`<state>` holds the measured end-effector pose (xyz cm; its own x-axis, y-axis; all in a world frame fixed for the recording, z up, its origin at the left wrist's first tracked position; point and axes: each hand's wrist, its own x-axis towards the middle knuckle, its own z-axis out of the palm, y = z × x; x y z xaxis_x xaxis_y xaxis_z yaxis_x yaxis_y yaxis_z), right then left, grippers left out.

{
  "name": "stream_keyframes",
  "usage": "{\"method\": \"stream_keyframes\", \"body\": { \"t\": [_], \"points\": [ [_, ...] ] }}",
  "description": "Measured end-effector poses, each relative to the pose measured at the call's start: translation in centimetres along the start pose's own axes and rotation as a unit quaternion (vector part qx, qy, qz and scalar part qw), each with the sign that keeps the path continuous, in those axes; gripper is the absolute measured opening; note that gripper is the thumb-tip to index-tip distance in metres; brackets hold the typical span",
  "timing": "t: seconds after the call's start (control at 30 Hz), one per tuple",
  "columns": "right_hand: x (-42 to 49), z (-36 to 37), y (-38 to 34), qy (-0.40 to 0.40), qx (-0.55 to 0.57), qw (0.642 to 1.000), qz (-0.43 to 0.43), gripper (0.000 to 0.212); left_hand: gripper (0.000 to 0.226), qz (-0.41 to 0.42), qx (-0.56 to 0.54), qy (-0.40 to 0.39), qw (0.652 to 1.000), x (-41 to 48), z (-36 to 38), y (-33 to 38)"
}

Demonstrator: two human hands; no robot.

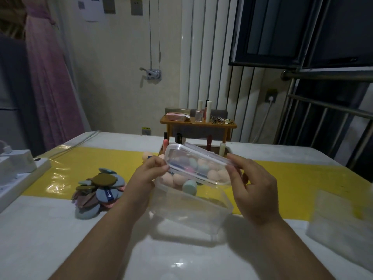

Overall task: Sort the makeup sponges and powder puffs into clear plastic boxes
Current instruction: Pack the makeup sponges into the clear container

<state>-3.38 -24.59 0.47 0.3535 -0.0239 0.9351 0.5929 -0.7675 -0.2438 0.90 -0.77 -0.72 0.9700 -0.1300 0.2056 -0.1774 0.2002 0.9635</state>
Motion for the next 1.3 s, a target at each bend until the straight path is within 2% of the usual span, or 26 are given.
{"method": "stream_keyframes", "body": {
  "t": [0.03,0.17,0.3,0.37,0.5,0.67,0.83,0.97,1.07,1.13,1.17,1.3],
  "points": [
    [0.0,0.0,0.0,0.013,0.008,1.0,0.008,0.024,0.005,0.004,-0.008,0.002,1.0,0.0,-0.1,0.0],
    [-0.1,0.4,-0.4,0.035,0.054,0.996,0.062,0.022,0.026,0.0,-0.019,0.001,1.0,0.0,-0.5,-0.1],
    [-0.3,0.9,0.0,0.028,0.056,0.996,0.056,0.023,0.046,-0.003,-0.039,0.017,0.999,0.4,-0.6,-0.6],
    [-0.4,1.1,0.2,0.027,0.052,0.996,0.066,0.025,0.048,-0.011,-0.055,0.019,0.998,0.5,-0.6,-1.0],
    [-0.7,1.5,0.9,0.02,0.075,0.981,0.176,0.027,0.044,-0.032,-0.067,0.034,0.997,0.6,-0.4,-1.6],
    [-1.7,2.3,1.5,-0.018,0.129,0.943,0.306,0.026,0.058,-0.028,-0.075,0.034,0.996,0.4,-0.5,-1.7],
    [-2.3,2.9,1.6,-0.053,0.17,0.922,0.342,0.03,0.061,-0.022,-0.091,0.026,0.995,0.6,-0.7,-1.9],
    [-2.6,3.1,1.9,-0.065,0.191,0.908,0.366,0.027,0.056,-0.025,-0.094,0.025,0.995,0.7,-0.7,-2.3],
    [-2.7,3.0,2.3,-0.072,0.219,0.9,0.37,0.024,0.038,-0.028,-0.111,0.024,0.993,0.7,-0.6,-2.6],
    [-2.7,2.9,2.5,-0.089,0.242,0.891,0.373,0.03,0.024,-0.033,-0.094,0.056,0.993,0.8,-0.5,-2.7],
    [-2.7,2.9,2.4,-0.102,0.25,0.888,0.373,0.035,0.024,-0.033,-0.071,0.077,0.994,1.0,-0.6,-2.8],
    [-2.7,3.2,2.1,-0.144,0.253,0.888,0.355,0.048,0.048,-0.01,-0.007,0.156,0.988,1.3,-0.8,-3.1]
  ]
}}
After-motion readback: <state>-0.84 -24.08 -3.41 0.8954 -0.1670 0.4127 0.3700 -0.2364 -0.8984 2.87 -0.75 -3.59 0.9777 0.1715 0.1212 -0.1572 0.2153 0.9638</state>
